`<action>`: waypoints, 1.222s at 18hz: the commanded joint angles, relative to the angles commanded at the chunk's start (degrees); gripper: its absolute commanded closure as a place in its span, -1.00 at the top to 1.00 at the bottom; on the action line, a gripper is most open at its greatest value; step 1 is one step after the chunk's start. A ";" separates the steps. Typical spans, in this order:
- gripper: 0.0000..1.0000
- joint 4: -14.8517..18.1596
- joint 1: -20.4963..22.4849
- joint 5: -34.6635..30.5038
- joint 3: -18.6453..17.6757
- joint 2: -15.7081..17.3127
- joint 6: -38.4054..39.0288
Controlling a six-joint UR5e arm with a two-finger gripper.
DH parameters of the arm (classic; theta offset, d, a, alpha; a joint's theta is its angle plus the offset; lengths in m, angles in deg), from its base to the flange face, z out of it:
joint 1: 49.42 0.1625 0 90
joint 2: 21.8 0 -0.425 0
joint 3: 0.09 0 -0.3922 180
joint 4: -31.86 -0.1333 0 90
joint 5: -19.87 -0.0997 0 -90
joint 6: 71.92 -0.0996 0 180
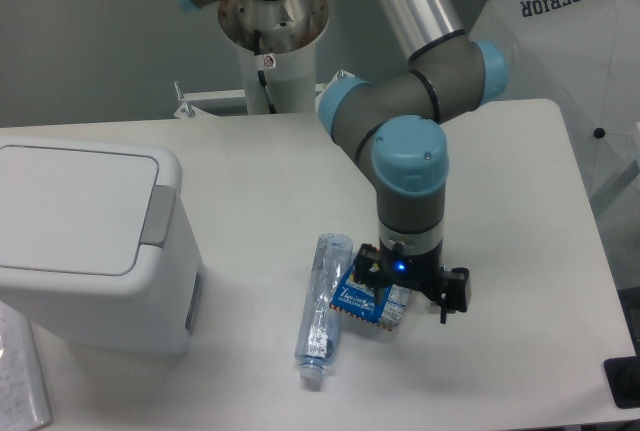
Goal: Open the trash can
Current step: 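Raise the gripper and move it to the trash can lid edge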
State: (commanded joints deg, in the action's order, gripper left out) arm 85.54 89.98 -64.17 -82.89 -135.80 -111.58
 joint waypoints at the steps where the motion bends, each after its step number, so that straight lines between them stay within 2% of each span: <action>1: 1.00 2.20 -0.09 1.93 1.05 0.79 1.94; 3: 1.00 5.89 -0.18 7.11 3.08 2.90 4.67; 5: 1.00 7.57 -0.44 11.51 4.05 4.57 7.57; 10: 1.00 7.67 -4.04 16.80 3.09 7.29 15.56; 13: 1.00 6.88 -5.62 17.86 -0.94 11.07 19.62; 16: 1.00 6.88 -6.68 17.86 -1.92 11.52 20.76; 18: 1.00 5.92 -7.64 17.77 -1.31 11.43 22.69; 22: 1.00 4.68 -8.62 17.77 -2.89 12.66 23.14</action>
State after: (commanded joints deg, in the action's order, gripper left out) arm 90.22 81.37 -46.40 -85.78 -123.14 -88.44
